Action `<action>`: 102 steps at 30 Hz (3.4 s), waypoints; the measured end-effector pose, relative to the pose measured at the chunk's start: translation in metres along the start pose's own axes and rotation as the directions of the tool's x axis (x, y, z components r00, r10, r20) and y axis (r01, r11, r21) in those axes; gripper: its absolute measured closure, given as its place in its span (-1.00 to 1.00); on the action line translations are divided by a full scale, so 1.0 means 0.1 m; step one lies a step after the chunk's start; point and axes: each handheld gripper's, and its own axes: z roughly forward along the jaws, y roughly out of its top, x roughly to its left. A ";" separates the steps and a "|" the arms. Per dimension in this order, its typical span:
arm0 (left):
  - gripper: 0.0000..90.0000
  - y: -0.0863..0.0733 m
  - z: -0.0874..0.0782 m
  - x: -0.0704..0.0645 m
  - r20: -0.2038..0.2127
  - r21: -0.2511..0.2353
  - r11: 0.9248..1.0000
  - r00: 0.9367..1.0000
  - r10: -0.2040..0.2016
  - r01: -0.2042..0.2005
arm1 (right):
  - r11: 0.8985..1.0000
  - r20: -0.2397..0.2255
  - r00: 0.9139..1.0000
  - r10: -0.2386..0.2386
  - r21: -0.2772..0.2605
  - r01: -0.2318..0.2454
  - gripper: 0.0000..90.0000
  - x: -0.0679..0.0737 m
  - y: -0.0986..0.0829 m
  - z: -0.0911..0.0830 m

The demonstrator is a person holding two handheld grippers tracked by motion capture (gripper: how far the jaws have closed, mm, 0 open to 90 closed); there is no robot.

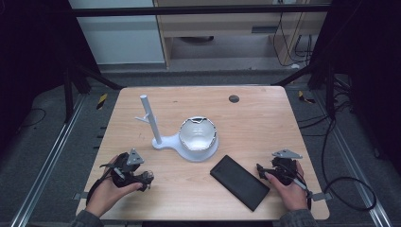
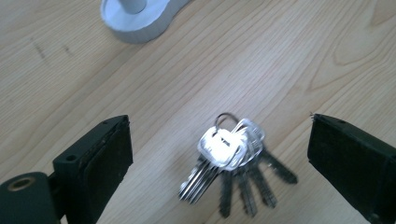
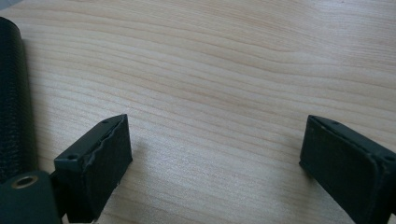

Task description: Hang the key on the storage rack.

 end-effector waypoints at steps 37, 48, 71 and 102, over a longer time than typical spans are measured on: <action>0.37 -0.14 0.00 0.28 0.072 0.139 0.987 0.994 0.077 -0.086 | 1.000 0.000 1.000 0.005 0.000 -0.005 -0.81 0.01 0.00 0.00; 0.32 -0.17 0.11 0.26 0.089 0.172 0.977 0.990 0.113 -0.126 | 1.000 -0.001 1.000 0.006 0.000 -0.006 -0.81 0.01 0.00 0.00; 0.45 -0.07 0.17 0.20 0.133 0.178 0.981 0.989 0.059 -0.083 | 1.000 -0.001 1.000 0.001 0.003 -0.001 -0.83 0.02 0.00 0.00; 0.95 -0.02 0.18 0.25 0.098 0.220 0.975 0.995 -0.031 0.009 | 1.000 -0.003 1.000 -0.005 0.006 0.005 -0.85 0.03 -0.01 0.00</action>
